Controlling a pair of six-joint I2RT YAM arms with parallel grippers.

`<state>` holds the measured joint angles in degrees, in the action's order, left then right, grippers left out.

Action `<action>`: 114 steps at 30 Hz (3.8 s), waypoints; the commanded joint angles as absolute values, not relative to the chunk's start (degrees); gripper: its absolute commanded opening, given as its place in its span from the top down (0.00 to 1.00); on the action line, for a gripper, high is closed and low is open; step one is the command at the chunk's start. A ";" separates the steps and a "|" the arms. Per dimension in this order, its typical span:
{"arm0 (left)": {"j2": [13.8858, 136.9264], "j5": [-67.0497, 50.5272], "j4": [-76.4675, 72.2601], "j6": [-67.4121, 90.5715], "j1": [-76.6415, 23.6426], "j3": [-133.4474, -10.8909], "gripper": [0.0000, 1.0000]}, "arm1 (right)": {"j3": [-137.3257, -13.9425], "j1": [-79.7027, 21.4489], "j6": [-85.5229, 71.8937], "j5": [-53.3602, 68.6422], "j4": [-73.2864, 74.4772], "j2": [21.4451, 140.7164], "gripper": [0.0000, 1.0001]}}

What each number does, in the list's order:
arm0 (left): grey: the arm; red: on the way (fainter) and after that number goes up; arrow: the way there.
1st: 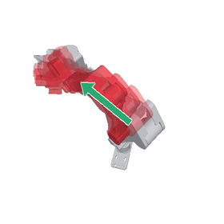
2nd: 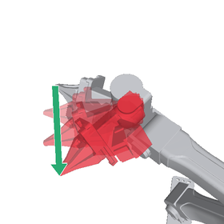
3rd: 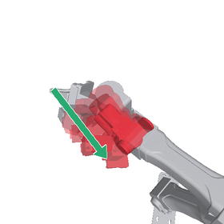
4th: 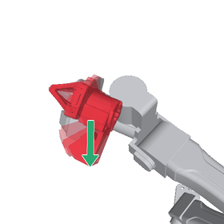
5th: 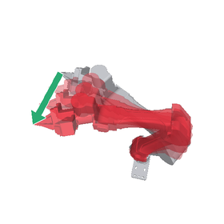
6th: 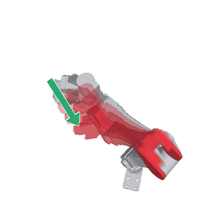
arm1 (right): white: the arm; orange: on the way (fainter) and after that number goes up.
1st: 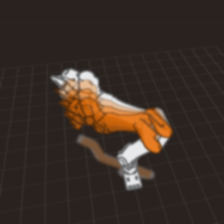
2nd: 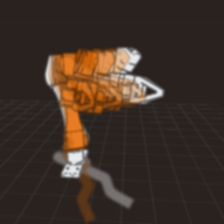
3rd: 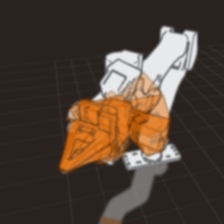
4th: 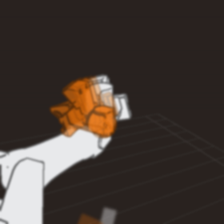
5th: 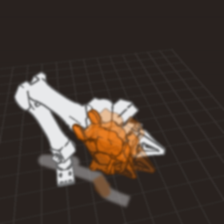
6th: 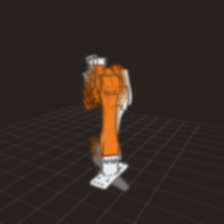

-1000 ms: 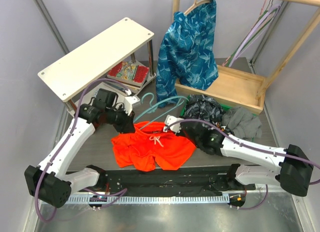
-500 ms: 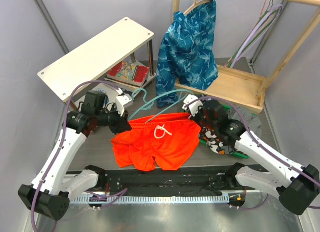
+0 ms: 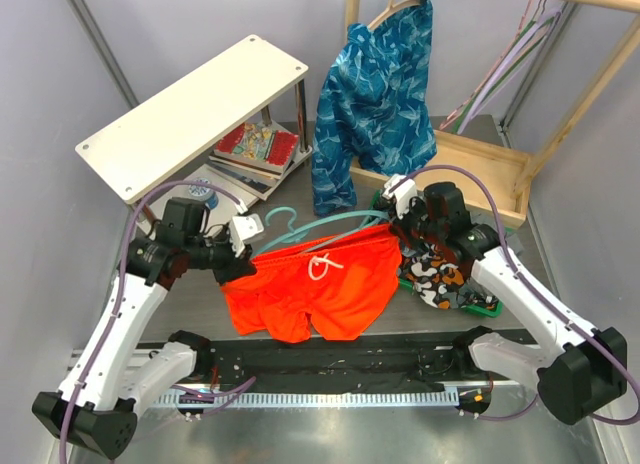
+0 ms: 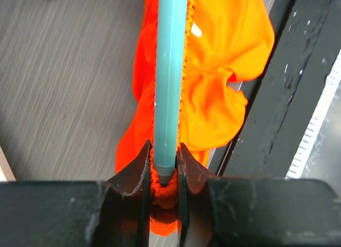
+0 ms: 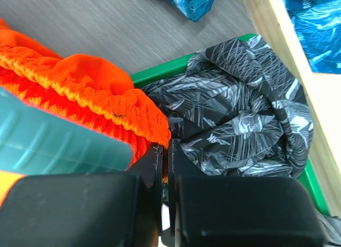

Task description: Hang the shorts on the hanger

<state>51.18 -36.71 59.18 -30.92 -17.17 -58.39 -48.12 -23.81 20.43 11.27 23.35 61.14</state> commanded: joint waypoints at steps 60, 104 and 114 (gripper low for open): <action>55.11 -34.10 67.68 -42.54 -31.29 -72.42 1.00 | -71.47 -44.56 43.59 41.40 41.48 64.34 0.46; 54.05 -23.73 51.07 -16.43 -28.65 -77.96 0.00 | -77.93 -28.92 -23.28 11.70 56.78 45.52 0.99; 55.11 -25.75 50.45 -16.61 -28.65 -78.57 0.00 | -94.73 -22.50 -36.29 5.11 49.93 59.12 0.99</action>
